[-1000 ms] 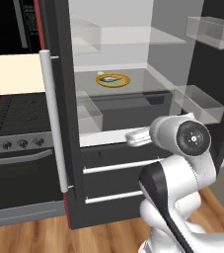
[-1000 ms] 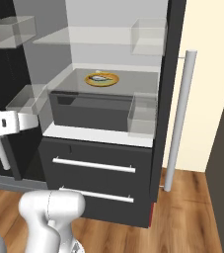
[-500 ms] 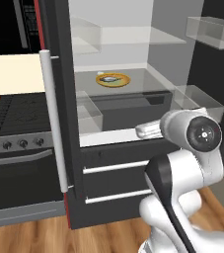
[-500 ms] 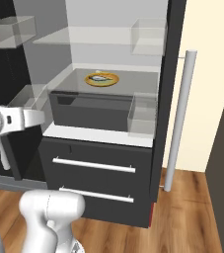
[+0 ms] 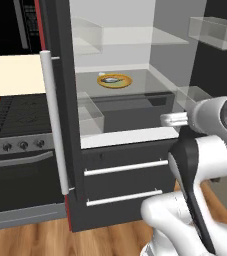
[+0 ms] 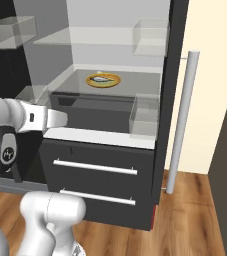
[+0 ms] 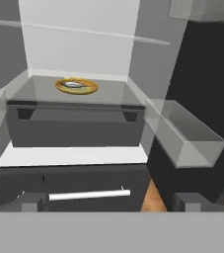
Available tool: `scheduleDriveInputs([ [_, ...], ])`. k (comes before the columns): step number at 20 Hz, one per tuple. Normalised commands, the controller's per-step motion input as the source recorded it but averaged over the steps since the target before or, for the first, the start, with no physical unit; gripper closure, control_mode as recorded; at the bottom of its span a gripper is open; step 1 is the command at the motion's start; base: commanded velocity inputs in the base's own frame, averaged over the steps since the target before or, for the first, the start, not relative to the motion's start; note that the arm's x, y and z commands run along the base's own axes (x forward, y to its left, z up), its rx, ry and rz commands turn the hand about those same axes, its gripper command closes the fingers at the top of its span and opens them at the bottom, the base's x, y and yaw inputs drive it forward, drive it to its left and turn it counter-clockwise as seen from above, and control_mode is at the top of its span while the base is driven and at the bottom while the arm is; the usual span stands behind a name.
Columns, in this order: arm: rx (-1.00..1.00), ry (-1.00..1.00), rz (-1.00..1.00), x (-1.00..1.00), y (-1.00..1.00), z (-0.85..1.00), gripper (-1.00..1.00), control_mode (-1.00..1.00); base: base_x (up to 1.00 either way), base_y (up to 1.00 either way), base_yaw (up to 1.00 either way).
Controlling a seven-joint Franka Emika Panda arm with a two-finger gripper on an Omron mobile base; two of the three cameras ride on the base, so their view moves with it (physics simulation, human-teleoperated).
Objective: Retrieve the fish from the fridge and place it on the saucepan with marinade on the stove.
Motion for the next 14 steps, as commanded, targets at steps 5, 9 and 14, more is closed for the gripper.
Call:
scheduleDriveInputs([
  [5, 0.04, 0.07, 0.04, -0.14, -0.05, 0.0, -1.0, -1.0, 0.0, 0.0, 0.0],
  [9, 0.0, 0.01, 0.14, -0.19, 0.08, -0.05, -1.0, -1.0, 0.0, 0.0, 0.0],
  [14, 0.0, 0.0, 0.16, -0.06, 0.01, -0.05, -1.0, -1.0, 0.0, 0.0, 0.0],
])
